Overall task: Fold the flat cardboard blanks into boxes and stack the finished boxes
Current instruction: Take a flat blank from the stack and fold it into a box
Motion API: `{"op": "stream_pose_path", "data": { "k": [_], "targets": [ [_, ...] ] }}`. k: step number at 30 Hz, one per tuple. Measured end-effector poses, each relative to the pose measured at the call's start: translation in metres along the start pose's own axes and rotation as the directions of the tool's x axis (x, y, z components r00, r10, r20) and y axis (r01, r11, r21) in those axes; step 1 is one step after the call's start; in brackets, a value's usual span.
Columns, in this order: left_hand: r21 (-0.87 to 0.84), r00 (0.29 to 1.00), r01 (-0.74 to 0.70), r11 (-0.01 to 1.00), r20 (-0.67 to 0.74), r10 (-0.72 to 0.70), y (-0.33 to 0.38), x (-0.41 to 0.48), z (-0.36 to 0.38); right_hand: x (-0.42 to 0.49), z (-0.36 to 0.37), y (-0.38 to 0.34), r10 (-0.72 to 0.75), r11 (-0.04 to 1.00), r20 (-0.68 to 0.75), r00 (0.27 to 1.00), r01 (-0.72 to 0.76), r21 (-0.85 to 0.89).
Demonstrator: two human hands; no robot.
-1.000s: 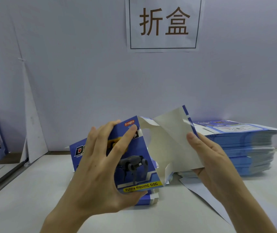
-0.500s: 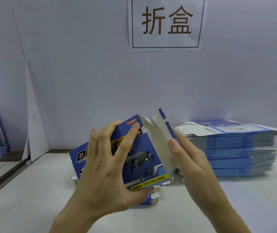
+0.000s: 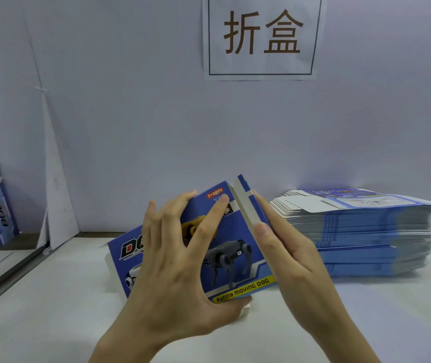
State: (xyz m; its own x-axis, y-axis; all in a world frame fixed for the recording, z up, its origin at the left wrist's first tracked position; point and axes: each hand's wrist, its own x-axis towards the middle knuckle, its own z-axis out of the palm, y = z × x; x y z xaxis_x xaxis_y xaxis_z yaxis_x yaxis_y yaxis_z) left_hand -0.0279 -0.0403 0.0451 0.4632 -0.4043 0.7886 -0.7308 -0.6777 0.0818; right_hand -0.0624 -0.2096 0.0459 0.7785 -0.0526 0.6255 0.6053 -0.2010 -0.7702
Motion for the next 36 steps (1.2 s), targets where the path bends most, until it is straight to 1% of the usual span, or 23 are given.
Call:
{"op": "stream_pose_path", "data": {
  "k": [11, 18, 22, 25, 29, 31, 34, 36],
  "targets": [
    [0.024, 0.999, -0.003, 1.0, -0.039, 0.004, 0.0003, 0.0002, 0.0017, -0.0015, 0.0005, -0.0014, -0.001, 0.997, 0.081, 0.997, 0.007, -0.073],
    [0.069, 0.999, 0.009, 0.998, -0.047, -0.006, 0.0033, -0.0012, 0.004, -0.0036, -0.0002, -0.0018, -0.009, 0.99, 0.133, 0.991, 0.028, -0.137],
    [0.078, 0.998, 0.002, 0.997, -0.058, 0.003, 0.0059, -0.0013, 0.0035, -0.0051, 0.0027, -0.0021, -0.013, 0.984, 0.139, 0.99, 0.037, -0.172],
    [0.057, 0.998, 0.009, 0.998, -0.069, -0.005, 0.0064, -0.0019, 0.0033, -0.0048, 0.0042, -0.0021, -0.033, 0.964, 0.134, 0.99, 0.067, -0.257],
    [-0.006, 0.998, 0.044, 0.999, -0.041, -0.044, 0.0077, -0.0027, 0.0047, -0.0048, 0.0021, -0.0032, -0.069, 0.938, 0.122, 0.99, 0.106, -0.329],
    [-0.014, 0.999, 0.045, 0.999, -0.017, -0.045, 0.0071, -0.0024, 0.0049, -0.0052, -0.0001, -0.0048, -0.06, 0.948, 0.144, 0.988, 0.102, -0.302],
    [0.055, 0.999, -0.042, 0.998, -0.02, 0.043, 0.0054, -0.0028, 0.0047, -0.0069, 0.0002, -0.006, -0.004, 0.981, 0.155, 0.988, 0.034, -0.192],
    [0.058, 0.998, -0.055, 0.997, -0.036, 0.057, 0.0067, -0.0027, 0.0042, -0.0075, 0.0018, -0.0045, -0.019, 0.98, 0.136, 0.99, 0.046, -0.194]
  ]
}}
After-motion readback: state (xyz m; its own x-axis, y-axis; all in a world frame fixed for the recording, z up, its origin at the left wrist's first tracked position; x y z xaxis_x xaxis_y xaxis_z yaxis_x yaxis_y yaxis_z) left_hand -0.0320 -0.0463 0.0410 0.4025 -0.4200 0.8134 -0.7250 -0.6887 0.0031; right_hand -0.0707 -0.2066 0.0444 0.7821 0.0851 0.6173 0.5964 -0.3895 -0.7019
